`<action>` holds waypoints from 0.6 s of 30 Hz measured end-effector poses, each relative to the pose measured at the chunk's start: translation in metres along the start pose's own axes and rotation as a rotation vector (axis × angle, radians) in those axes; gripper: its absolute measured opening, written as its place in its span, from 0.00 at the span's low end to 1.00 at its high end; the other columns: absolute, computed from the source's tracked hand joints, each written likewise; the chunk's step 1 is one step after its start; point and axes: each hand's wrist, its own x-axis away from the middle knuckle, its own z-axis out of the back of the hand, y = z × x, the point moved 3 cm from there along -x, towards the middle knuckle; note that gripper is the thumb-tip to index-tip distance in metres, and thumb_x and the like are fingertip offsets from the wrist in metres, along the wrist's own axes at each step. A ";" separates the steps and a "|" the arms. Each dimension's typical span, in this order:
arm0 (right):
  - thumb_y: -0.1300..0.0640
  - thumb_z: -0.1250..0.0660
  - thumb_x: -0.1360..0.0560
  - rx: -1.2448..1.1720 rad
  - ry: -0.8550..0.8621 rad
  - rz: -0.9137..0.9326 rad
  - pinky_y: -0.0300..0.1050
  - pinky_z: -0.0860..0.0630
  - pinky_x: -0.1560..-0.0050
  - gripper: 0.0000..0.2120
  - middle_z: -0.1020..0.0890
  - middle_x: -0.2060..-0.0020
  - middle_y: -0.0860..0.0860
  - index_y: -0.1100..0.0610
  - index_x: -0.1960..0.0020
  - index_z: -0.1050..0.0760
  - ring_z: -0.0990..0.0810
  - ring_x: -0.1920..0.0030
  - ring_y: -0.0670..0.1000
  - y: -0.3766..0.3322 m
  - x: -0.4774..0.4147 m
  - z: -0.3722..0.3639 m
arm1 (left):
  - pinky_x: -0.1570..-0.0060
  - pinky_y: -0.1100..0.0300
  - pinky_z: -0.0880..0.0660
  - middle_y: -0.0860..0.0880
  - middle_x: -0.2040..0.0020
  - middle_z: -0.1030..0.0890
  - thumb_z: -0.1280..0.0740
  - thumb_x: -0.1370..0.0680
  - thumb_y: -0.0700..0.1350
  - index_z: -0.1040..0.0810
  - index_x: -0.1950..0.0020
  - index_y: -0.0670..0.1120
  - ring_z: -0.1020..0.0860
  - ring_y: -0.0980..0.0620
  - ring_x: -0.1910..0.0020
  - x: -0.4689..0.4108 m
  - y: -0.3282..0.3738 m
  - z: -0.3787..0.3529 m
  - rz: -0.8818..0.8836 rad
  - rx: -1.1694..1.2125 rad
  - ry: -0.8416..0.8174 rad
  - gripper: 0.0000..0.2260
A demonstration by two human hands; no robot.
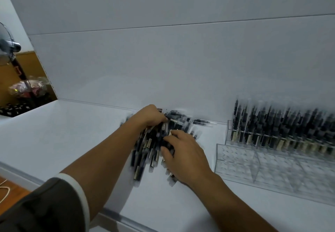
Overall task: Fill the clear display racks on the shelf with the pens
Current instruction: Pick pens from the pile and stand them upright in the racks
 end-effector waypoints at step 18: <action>0.47 0.38 0.21 0.008 0.053 0.039 0.44 0.39 0.32 0.21 0.30 0.29 0.46 0.47 0.28 0.31 0.36 0.30 0.50 -0.013 -0.008 0.011 | 0.79 0.67 0.39 0.52 0.65 0.23 0.40 0.19 0.40 0.25 0.47 0.46 0.35 0.57 0.77 0.075 -0.059 0.007 -0.259 1.401 0.198 0.06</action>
